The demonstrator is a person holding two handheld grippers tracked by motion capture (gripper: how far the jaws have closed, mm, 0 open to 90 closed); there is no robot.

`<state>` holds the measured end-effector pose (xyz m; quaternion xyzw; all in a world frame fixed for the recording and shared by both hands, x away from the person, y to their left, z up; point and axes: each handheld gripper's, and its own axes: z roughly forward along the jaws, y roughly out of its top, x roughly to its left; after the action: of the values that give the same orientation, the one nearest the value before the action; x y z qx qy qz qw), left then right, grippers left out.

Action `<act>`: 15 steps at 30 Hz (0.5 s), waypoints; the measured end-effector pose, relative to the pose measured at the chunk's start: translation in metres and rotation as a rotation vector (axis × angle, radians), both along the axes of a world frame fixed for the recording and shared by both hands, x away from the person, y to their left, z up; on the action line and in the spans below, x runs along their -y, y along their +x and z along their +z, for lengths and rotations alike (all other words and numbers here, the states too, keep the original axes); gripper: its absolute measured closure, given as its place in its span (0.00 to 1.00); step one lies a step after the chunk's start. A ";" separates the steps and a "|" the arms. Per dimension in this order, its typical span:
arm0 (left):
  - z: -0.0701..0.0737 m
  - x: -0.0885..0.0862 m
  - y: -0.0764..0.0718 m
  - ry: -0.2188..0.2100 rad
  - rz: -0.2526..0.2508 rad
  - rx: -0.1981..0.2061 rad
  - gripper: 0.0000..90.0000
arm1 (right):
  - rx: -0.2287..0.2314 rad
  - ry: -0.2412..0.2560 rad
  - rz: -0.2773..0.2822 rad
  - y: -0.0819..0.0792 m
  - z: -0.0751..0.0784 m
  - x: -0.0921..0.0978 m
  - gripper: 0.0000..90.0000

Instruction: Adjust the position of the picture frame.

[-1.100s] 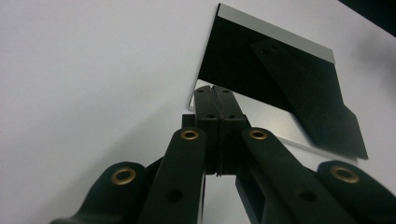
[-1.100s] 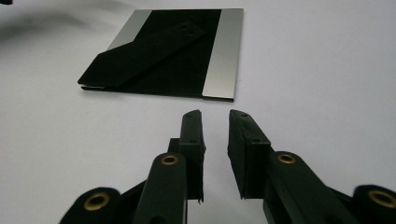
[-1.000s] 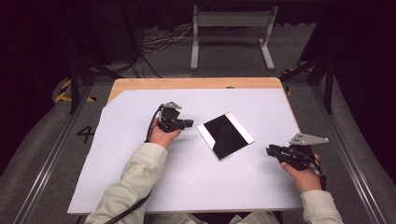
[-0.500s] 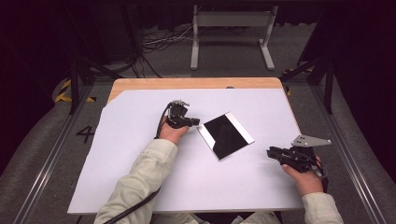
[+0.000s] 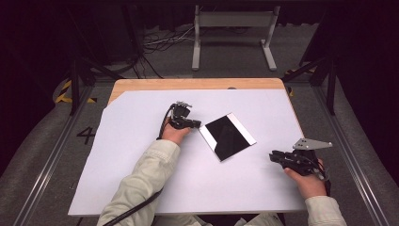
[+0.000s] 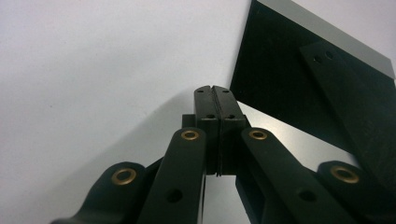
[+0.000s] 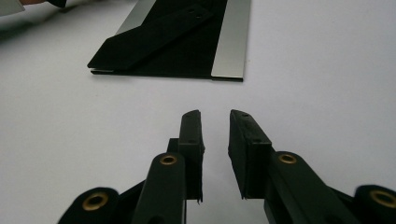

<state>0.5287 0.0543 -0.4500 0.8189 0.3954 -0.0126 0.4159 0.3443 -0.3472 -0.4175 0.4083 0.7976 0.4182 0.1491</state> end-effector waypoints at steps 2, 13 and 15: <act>-0.001 -0.001 0.000 0.000 0.004 -0.009 1.00 | -0.003 -0.010 -0.002 0.001 -0.001 -0.001 0.83; 0.005 0.006 -0.015 0.068 -0.085 0.005 1.00 | -0.010 -0.014 -0.022 0.002 -0.001 0.003 0.83; 0.004 0.009 -0.021 0.063 -0.105 -0.004 1.00 | -0.010 -0.014 -0.022 0.002 -0.001 0.004 0.83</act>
<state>0.5074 0.0454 -0.4458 0.8511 0.3527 -0.0238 0.3880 0.3460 -0.3511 -0.4182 0.4181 0.7967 0.4088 0.1528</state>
